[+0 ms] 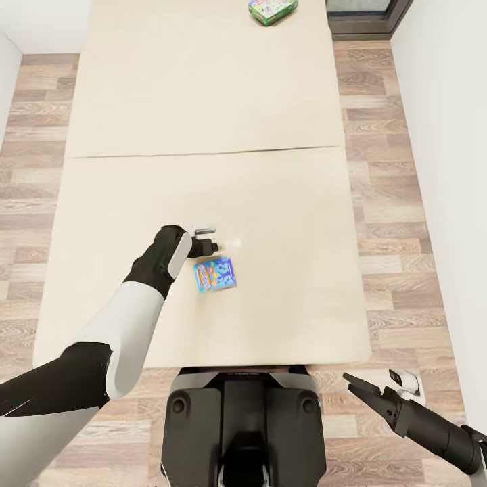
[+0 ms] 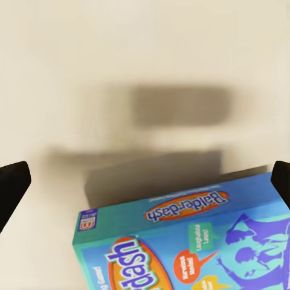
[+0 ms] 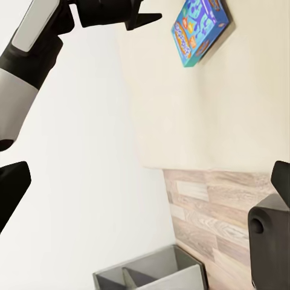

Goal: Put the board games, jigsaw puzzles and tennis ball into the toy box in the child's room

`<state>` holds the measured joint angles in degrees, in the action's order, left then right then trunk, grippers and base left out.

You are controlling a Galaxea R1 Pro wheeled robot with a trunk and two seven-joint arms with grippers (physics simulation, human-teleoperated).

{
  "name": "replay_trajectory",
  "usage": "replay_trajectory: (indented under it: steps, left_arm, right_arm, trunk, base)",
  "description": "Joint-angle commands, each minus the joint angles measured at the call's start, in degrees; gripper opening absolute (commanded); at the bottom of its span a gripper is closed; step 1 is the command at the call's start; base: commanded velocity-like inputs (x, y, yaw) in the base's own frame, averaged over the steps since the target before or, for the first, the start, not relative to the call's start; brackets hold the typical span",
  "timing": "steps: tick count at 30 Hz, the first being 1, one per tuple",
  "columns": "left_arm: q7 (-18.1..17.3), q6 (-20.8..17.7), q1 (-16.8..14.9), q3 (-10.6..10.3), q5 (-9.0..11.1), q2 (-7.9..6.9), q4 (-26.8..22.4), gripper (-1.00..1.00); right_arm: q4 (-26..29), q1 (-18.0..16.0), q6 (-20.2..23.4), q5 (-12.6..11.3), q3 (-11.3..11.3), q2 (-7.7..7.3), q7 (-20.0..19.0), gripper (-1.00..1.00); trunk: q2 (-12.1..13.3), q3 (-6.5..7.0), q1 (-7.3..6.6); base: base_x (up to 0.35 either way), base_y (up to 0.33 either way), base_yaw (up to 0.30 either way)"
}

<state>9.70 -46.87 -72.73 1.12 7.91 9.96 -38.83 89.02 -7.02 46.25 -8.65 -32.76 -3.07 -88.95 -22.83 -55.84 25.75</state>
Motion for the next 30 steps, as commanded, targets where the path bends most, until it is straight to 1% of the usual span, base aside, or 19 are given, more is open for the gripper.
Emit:
replay_trajectory:
  steps: [1, 7, 18, 19, 24, 30]
  left_arm:
    - [0.49, -0.19, -0.02, 0.11, 0.61, 0.04, -0.07, 1.0]
    - [0.49, -0.08, 0.0, 0.11, 0.61, 0.04, -0.1, 1.0]
    - [0.42, 0.16, -0.02, 0.11, 0.61, 0.04, -0.11, 1.0]
    - [0.63, -0.17, -0.35, -0.02, 0.68, 0.04, -0.44, 1.0]
    - [0.29, -1.36, -1.63, 0.01, 0.56, 0.04, -1.69, 1.0]
    - [0.1, -1.74, -1.67, 0.02, 0.47, 0.04, -1.65, 1.0]
  right_arm:
    - [0.01, -0.01, 0.6, -0.05, -0.02, -0.01, -0.17, 1.0]
    - [0.01, -0.01, 0.66, -0.05, -0.05, -0.01, -0.17, 1.0]
    - [-0.11, -0.01, 0.5, 0.02, -0.09, 0.06, -0.05, 1.0]
    - [-0.44, -0.24, 0.17, -0.32, -0.42, 0.39, 0.28, 1.0]
    - [-1.5, -0.07, -1.39, 0.04, -2.03, 1.99, 1.89, 1.0]
    - [-2.14, -0.02, -1.49, -0.05, -3.92, 2.29, 3.54, 1.0]
  trunk:
    - [-0.09, -0.15, 0.03]
    - [-0.09, -0.55, 0.03]
    - [-0.09, -0.67, 0.03]
    - [-0.09, -0.67, 0.03]
    - [-0.09, -0.67, 0.03]
    - [-0.09, -0.67, 0.03]
  base:
    - [0.0, 0.0, 0.0]
    - [0.0, 0.0, 0.0]
    - [0.0, 0.0, 0.0]
    - [0.0, 0.0, 0.0]
    - [0.0, 0.0, 0.0]
    - [0.0, 0.0, 0.0]
